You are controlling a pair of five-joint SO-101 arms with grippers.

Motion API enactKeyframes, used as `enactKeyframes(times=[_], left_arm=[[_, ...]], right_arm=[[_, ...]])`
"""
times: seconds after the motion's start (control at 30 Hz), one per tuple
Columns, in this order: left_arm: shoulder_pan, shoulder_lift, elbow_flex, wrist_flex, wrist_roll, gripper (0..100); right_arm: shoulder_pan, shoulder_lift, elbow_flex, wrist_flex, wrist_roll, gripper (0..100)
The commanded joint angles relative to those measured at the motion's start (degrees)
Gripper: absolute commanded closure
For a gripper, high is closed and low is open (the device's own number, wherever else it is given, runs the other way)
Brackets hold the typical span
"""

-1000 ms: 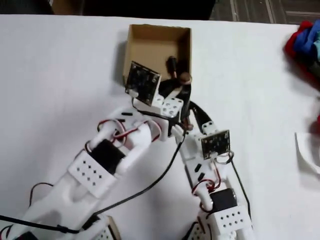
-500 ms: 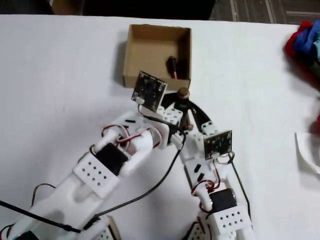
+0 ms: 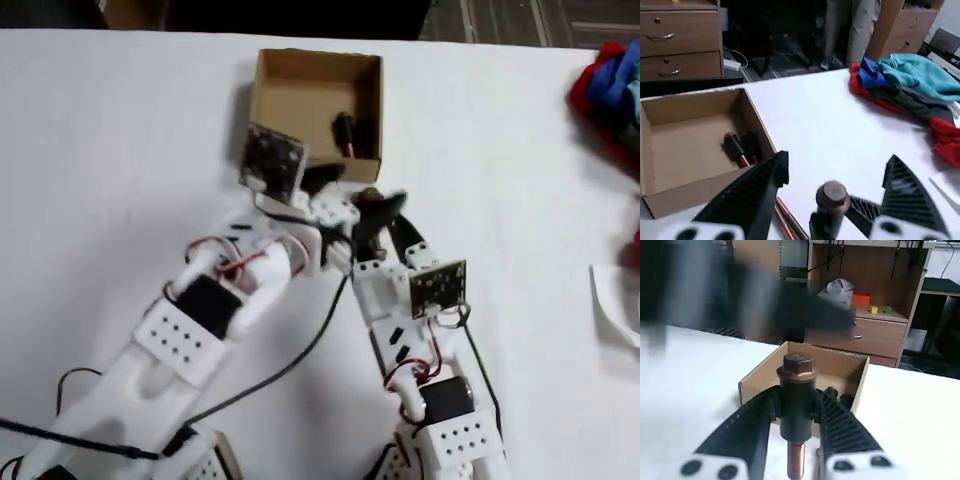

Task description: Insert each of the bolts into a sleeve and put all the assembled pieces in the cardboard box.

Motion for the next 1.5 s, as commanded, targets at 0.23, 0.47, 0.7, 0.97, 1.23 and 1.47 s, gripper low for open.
enactKeyframes(times=[0.23, 0.47, 0.7, 0.97, 1.23, 1.47], left_arm=[[-22.68, -5.98, -9.8, 13.1, -0.44, 81], [-34.11, -2.64, -1.71, 12.31, -1.85, 97], [-35.69, 0.7, 6.11, 4.75, -17.49, 97], [-35.69, 0.7, 14.9, -6.42, -19.34, 97], [-35.34, 0.79, 22.37, -14.24, -19.25, 97], [-35.34, 0.79, 28.09, -18.55, -19.25, 97]], right_arm=[[7.34, 0.4, 0.35, -3.12, -9.49, 97.9], [7.69, 6.2, -7.82, -2.86, -1.58, 97.9], [7.78, 40.13, -39.91, -0.84, -1.41, 97.9], [8.92, 63.16, -75.96, 35.12, -1.49, 97.9], [7.08, 84.53, -99.69, 47.96, -1.49, 98.0], [6.11, 124.97, -160.44, 75.38, -6.95, 98.0]])
